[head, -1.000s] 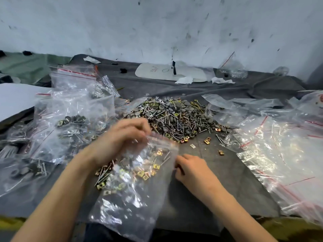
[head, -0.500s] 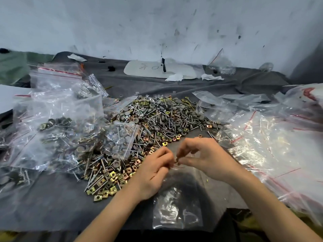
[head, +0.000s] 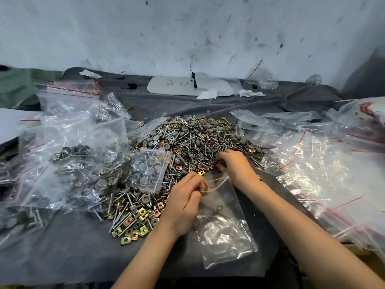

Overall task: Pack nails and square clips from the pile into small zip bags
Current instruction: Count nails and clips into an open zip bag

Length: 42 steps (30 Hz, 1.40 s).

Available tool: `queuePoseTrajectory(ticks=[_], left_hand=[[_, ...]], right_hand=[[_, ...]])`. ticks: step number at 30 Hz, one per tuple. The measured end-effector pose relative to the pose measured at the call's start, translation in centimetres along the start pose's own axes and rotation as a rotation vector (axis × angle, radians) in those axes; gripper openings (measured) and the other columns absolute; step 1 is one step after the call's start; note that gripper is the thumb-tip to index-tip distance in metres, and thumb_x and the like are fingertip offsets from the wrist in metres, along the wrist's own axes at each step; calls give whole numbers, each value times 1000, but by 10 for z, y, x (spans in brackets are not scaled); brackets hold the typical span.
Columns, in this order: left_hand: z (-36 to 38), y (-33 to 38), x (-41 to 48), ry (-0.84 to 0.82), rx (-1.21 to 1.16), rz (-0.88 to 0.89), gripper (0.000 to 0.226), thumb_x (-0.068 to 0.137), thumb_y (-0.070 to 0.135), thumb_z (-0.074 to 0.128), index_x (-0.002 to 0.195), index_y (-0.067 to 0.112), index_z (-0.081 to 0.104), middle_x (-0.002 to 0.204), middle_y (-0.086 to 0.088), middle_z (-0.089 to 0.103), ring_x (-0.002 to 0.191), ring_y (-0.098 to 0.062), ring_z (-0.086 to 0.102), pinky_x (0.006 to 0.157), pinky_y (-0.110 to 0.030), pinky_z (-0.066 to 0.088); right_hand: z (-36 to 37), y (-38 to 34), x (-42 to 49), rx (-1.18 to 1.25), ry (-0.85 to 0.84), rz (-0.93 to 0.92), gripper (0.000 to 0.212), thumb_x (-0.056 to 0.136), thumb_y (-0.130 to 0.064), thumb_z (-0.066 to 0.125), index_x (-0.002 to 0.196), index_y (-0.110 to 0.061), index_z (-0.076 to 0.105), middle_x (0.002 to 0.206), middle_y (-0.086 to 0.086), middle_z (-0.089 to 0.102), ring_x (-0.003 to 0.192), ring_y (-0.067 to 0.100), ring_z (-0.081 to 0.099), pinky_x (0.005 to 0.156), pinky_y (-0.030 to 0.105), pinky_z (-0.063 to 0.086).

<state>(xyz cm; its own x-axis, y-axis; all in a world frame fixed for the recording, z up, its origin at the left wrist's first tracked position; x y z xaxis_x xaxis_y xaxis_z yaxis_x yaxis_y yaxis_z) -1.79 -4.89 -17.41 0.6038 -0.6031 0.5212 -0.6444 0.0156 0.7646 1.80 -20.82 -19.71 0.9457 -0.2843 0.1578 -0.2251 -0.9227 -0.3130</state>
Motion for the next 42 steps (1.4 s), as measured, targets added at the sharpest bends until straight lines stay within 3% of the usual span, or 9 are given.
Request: queuePoseTrajectory(ticks=[9,14,20,23,26,30,32,37,42], left_hand=[[2,-8,1,-7,24,-25,16,82,10,35,70,17,43,76,-5,50,71,-11,45,65,-18,35],[3,-9,1,-12,24,-20,13,79,23,31,70,24,40,76,-4,50,70,-10,44,65,-17,34],[3,-10,0,-15,32,-30,15,80,19,32,69,26,39,76,-4,51,71,-9,45,66,-17,34],[3,-11,1,-16,45,-39,21,81,8,36,69,25,39,76,-4,51,71,-10,45,66,-17,34],[4,-10,2,-23,39,-35,20,81,6,37,70,23,40,77,-5,51,73,-15,46,66,-22,36],[2,-6,1,-15,39,-4,12,82,24,33,74,18,41,81,-3,47,75,-14,44,67,-21,33],[3,-4,2,-17,43,13,11,82,25,33,76,21,40,83,-4,48,77,-14,46,69,-20,34],[2,-7,2,3,12,-9,20,82,26,32,75,14,46,83,-7,52,77,-16,48,69,-25,38],[1,-8,3,13,-30,-23,21,81,25,33,74,11,48,83,-9,53,77,-13,50,70,-14,38]], right_hand=[[-15,12,-9,231,117,4,16,85,-11,64,99,-8,71,97,8,66,86,15,54,77,25,40],[-2,1,-7,218,24,-38,24,84,-26,71,105,-15,70,96,3,57,88,18,55,82,34,48],[2,0,-6,222,14,-25,15,83,-17,72,95,-10,66,101,6,61,96,24,58,86,40,48],[-15,4,-10,492,58,53,13,80,-11,74,88,-8,64,89,9,69,82,23,64,76,38,52],[-34,-15,-18,769,-45,-24,9,81,-7,73,84,-13,67,79,4,70,67,5,63,62,18,49],[-42,-57,-36,501,-291,-273,6,82,-16,74,86,-20,73,74,-12,70,68,-3,61,66,10,46],[-44,-58,-39,492,-305,-301,5,84,-23,71,88,-22,74,75,-17,70,71,-3,62,67,11,46],[-54,6,-12,504,60,-7,11,88,-15,66,89,-26,70,90,-3,71,81,11,62,78,29,49],[-8,26,-8,216,-18,78,19,84,-21,71,102,-15,70,80,-9,62,66,0,55,67,21,47]])
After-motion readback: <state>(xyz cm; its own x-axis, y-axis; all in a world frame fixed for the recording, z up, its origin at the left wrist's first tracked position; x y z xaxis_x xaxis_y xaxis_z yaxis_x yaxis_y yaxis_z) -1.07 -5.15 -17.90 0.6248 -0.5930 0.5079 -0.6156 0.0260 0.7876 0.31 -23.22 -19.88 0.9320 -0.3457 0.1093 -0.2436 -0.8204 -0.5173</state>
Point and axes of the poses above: each hand's wrist, its own x-axis towards the middle knuckle, its own z-axis out of the palm, y = z × x, the point moved 10 cm from there along x, towards the middle knuckle
